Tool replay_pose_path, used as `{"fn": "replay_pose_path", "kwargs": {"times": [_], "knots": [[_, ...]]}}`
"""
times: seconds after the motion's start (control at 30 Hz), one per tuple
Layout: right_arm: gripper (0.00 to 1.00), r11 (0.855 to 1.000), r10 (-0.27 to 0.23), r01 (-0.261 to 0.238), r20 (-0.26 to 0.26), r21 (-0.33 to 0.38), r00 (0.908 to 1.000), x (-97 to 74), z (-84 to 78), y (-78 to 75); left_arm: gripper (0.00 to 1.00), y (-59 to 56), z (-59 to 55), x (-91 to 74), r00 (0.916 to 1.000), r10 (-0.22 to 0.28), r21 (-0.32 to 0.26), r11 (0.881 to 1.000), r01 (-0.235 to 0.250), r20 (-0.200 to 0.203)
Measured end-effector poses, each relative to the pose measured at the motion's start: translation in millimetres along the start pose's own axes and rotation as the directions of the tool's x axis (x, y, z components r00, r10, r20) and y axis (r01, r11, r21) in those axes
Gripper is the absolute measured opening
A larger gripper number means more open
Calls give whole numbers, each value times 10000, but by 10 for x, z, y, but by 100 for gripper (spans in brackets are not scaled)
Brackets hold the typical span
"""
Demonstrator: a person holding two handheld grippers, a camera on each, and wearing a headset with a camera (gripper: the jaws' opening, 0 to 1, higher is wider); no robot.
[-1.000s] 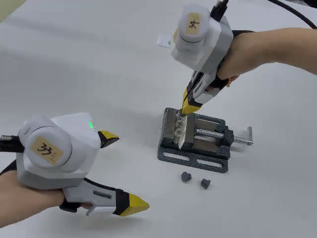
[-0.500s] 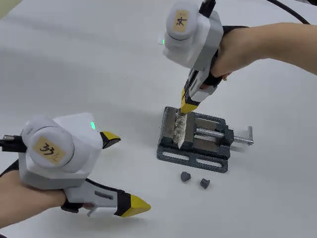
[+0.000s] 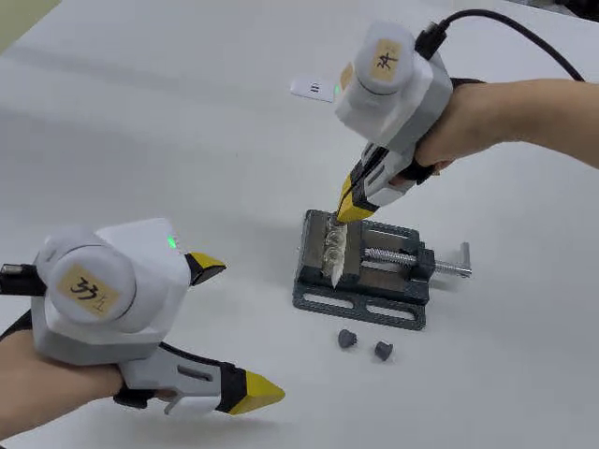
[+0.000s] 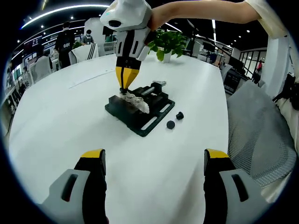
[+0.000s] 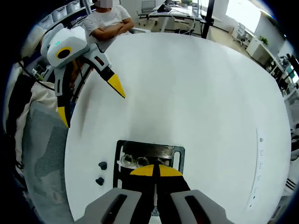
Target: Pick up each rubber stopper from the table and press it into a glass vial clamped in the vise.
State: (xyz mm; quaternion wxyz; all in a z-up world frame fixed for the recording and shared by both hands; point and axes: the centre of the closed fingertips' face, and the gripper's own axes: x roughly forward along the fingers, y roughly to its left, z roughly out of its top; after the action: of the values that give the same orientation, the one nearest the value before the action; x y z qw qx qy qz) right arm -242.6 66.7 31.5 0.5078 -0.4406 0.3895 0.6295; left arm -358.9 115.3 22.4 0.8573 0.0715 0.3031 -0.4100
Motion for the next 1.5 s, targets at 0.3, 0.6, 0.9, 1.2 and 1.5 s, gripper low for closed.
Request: {"fn": "replay_pose_path", "kwargs": {"times": [0.3, 0.6, 0.9, 1.2, 1.5], "knots": [[0, 9995, 231, -218, -657, 213, 9976, 16, 38, -51, 85, 26, 156, -33, 9998, 107, 159, 9998, -110, 175], [0, 9998, -10, 26, -812, 189, 9967, 21, 26, -48, 85, 70, 192, -88, 9986, 352, 121, 9993, -357, 387], [0, 9993, -262, 240, -804, -285, 9964, 32, 25, -46, 85, 112, 208, -104, 9981, 417, 270, 9987, -429, 455], [0, 9987, -432, 411, -724, -304, 9964, 42, 25, -58, 85, 121, 250, -133, 9968, 565, 291, 9979, -582, 564], [6, 9971, -748, 747, -98, -133, 9971, 9, -2, -66, 85, 136, 245, -155, 9961, 657, 305, 9973, -675, 588]]}}
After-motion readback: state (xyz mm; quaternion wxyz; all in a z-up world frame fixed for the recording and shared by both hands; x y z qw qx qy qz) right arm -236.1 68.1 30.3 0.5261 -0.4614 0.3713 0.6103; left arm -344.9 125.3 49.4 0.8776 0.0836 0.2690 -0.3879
